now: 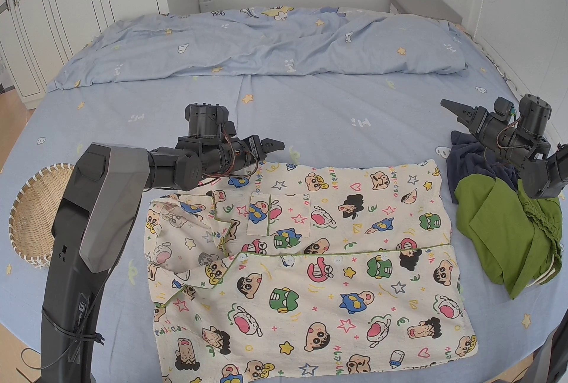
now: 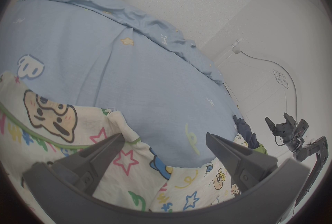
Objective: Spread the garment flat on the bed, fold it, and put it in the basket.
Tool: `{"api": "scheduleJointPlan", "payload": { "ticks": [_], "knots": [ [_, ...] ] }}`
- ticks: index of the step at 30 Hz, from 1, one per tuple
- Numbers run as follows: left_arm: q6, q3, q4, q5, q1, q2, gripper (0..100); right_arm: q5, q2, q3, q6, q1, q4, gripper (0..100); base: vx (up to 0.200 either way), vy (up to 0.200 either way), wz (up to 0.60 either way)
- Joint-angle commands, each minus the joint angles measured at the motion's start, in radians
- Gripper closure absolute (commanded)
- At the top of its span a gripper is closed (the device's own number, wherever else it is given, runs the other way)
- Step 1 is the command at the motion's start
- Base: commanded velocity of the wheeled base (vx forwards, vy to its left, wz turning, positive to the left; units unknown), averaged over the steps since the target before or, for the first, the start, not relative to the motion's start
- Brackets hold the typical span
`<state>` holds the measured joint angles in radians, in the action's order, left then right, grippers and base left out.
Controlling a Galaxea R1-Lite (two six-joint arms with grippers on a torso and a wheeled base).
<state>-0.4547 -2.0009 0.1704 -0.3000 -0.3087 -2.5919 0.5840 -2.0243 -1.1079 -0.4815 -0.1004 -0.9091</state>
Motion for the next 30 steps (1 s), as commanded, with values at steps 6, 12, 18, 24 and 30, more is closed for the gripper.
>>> {"api": "scheduleJointPlan", "payload": {
  "ticks": [6, 12, 18, 24, 30],
  "knots": [
    [0.001, 0.001, -0.051, 0.041, 0.028, -0.014, 0, 0.000, -0.001, 0.000, 0.000, -0.001, -0.001, 0, 0.000, 0.000, 0.00],
    [0.001, 0.001, -0.058, 0.042, 0.037, -0.019, 100, 0.000, -0.001, 0.002, 0.001, 0.002, -0.001, 0, 0.000, 0.000, 0.00],
    [0.002, 0.001, -0.058, 0.042, 0.039, -0.020, 100, 0.000, -0.002, 0.003, 0.001, 0.004, -0.001, 0, 0.000, 0.000, 0.00],
    [-0.002, 0.001, -0.051, 0.050, 0.034, -0.017, 100, 0.000, -0.002, 0.008, 0.001, 0.008, -0.001, 0, 0.000, 0.000, 0.00],
    [-0.009, 0.001, -0.049, 0.081, 0.026, -0.014, 100, 0.000, -0.002, 0.008, 0.001, 0.008, -0.001, 0, 0.000, 0.000, 0.00]
  ]
}}
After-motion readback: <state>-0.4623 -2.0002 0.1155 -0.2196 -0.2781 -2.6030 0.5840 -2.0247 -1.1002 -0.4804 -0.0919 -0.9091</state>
